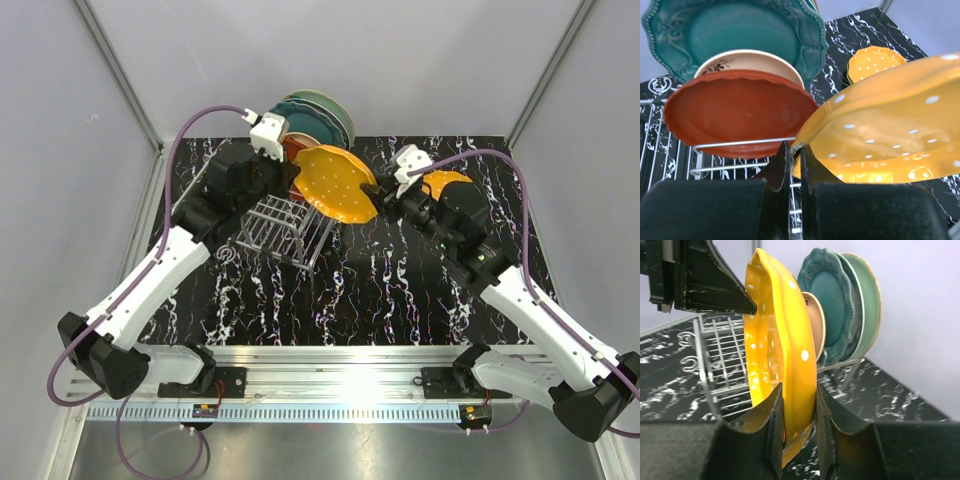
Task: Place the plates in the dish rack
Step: Pass the plate from the right arm to the left
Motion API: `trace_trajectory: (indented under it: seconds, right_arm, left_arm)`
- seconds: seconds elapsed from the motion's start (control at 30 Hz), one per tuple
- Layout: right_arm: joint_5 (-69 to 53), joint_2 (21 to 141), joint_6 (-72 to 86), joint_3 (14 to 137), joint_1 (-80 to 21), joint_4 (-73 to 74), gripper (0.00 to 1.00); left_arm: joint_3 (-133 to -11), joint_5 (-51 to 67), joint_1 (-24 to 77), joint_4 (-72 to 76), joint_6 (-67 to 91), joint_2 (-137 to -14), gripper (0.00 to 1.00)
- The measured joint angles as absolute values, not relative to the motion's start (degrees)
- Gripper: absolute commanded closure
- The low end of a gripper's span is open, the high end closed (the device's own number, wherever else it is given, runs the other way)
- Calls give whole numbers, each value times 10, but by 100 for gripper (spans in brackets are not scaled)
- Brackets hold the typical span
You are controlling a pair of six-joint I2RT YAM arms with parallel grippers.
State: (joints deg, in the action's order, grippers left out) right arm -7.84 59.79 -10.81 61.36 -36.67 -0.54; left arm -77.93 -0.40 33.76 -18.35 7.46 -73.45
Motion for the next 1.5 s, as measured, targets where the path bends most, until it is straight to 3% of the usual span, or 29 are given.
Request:
trace_trajectory:
  seconds: [0.43,1.5]
  right_arm:
    - [-24,623,-227,622,-389,-4,100]
    - [-35,692,-228,628,-406,-54,97]
  left_arm:
    - [-781,-20,336,-141,60,-791,100]
    - [-764,-109,325,-165,10,-775,100]
